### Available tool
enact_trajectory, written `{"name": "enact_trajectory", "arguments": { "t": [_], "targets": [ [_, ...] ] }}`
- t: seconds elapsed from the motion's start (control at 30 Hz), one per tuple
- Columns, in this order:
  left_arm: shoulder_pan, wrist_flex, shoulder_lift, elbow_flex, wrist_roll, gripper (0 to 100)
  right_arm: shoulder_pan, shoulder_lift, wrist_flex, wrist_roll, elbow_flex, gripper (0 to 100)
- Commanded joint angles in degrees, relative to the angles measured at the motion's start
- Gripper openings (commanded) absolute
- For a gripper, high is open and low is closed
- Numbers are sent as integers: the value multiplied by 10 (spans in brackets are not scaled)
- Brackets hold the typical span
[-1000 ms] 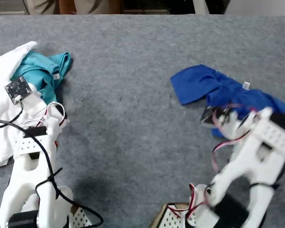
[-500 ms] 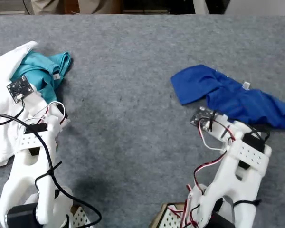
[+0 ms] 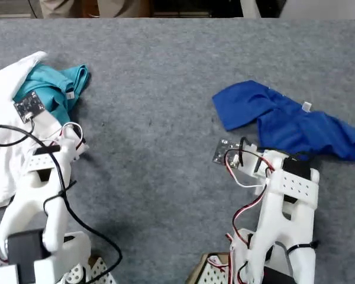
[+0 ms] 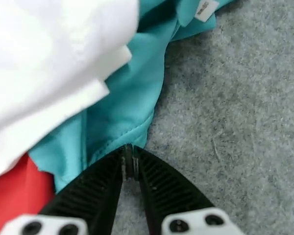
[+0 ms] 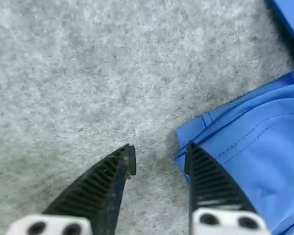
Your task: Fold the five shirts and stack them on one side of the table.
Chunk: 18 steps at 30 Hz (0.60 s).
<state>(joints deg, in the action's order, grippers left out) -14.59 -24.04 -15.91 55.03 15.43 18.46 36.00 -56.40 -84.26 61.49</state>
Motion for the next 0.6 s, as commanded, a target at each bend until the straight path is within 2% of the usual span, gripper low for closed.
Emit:
{"name": "enact_trajectory", "arguments": {
  "t": [0.0,0.13,0.33,0.57],
  "targets": [
    [2,-36,16,-56,-4,20,0,14,-5,1,1,170],
    [2,-50,36,-72,-4,20,22,14,3,-1,0,170],
    [2,-50,36,-72,-4,20,80,14,98,-1,17,170],
    [2,-50,36,-72,-4,20,67,14,254,-2,128,170]
  ]
}}
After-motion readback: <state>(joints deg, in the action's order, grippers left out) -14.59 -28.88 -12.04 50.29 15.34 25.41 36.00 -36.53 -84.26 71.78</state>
